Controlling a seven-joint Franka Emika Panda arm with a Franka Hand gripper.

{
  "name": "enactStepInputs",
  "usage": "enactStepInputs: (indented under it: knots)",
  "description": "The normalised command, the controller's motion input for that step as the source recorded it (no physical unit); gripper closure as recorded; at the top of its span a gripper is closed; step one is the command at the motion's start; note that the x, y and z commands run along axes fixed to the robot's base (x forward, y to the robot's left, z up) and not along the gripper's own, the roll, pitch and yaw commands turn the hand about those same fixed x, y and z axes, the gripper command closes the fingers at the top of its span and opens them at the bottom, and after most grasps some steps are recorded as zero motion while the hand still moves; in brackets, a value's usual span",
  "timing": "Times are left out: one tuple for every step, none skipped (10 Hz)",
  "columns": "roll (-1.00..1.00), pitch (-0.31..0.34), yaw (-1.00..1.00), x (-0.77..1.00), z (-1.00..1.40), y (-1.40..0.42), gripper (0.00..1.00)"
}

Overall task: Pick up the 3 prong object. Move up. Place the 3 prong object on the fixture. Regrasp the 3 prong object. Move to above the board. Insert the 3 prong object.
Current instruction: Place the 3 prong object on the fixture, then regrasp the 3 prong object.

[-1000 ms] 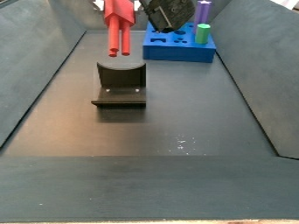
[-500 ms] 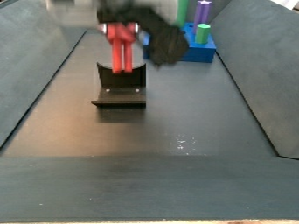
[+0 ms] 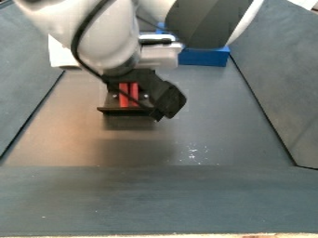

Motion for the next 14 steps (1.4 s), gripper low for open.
enactStepInputs:
  knots:
    - [-0.12,-0.036,-0.12,0.09,-0.5,0.14,1.0]
    - [-0.12,-0.046,-0.1,0.08,-0.47,0.15,1.0]
    - [-0.11,-0.05,-0.08,0.09,-0.46,0.16,1.0]
    - [-0.11,-0.05,-0.06,0.09,-0.46,0.16,1.0]
    - [-0.11,-0.05,-0.04,0.09,-0.46,0.16,1.0]
    - [0.0,0.0,0.0,0.0,0.0,0.0,0.0]
    - [0.03,0.007,0.04,0.0,1.0,0.0,0.0]
    - [0.04,0.011,0.04,-0.01,1.0,0.01,0.0]
    - [0.05,0.024,0.04,-0.02,1.0,0.01,0.0]
    - [0.06,0.041,0.03,-0.03,1.0,0.0,0.0]
    - [0.06,0.059,0.02,-0.04,1.0,0.0,0.0]
    - [0.06,0.077,0.01,-0.03,0.88,0.01,0.0]
    - [0.05,0.09,0.0,-0.03,0.7,0.01,0.0]
    - [0.05,0.099,-0.02,-0.03,0.46,0.01,0.0]
